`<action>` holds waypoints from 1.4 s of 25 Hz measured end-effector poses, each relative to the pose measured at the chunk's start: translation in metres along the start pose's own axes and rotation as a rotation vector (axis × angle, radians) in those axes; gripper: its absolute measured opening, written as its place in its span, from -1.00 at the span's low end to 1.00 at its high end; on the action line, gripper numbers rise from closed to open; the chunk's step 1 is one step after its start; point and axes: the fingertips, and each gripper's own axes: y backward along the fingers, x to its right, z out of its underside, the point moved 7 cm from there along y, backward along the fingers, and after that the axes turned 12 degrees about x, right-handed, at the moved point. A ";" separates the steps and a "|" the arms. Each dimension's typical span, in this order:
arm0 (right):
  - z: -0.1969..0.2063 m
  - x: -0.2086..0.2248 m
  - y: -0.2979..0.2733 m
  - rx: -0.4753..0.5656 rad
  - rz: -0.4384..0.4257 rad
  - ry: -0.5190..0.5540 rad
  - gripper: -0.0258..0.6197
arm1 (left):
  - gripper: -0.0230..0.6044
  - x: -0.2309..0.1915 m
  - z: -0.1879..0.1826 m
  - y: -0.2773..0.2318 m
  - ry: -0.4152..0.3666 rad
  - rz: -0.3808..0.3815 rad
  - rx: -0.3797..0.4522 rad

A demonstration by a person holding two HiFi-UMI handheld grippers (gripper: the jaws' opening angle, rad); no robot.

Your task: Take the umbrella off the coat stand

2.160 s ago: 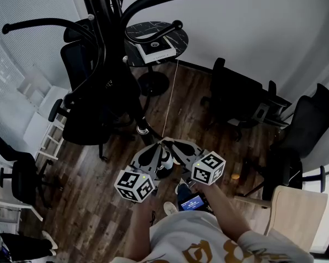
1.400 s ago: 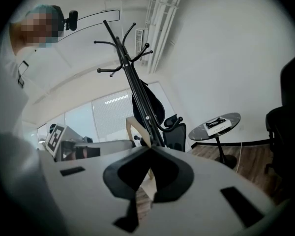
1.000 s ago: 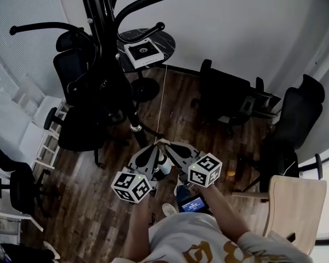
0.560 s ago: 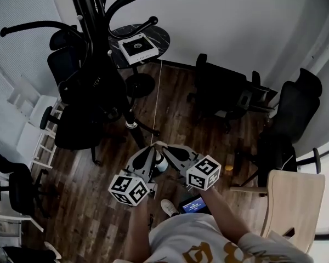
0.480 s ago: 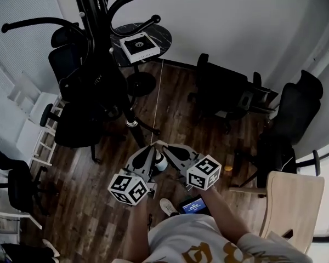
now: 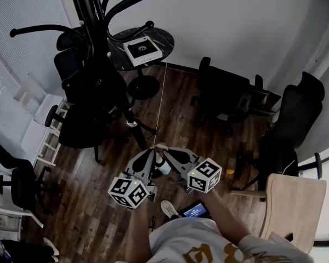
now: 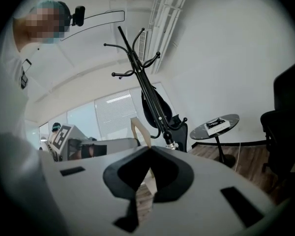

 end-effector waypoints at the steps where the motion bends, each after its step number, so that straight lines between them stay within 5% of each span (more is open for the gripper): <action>1: -0.001 -0.002 0.003 0.002 -0.003 -0.002 -0.88 | -0.85 0.003 -0.001 0.002 0.000 -0.004 0.003; 35: -0.021 -0.083 0.125 0.045 -0.043 -0.076 -0.88 | -0.85 0.135 0.011 0.093 -0.001 -0.054 0.032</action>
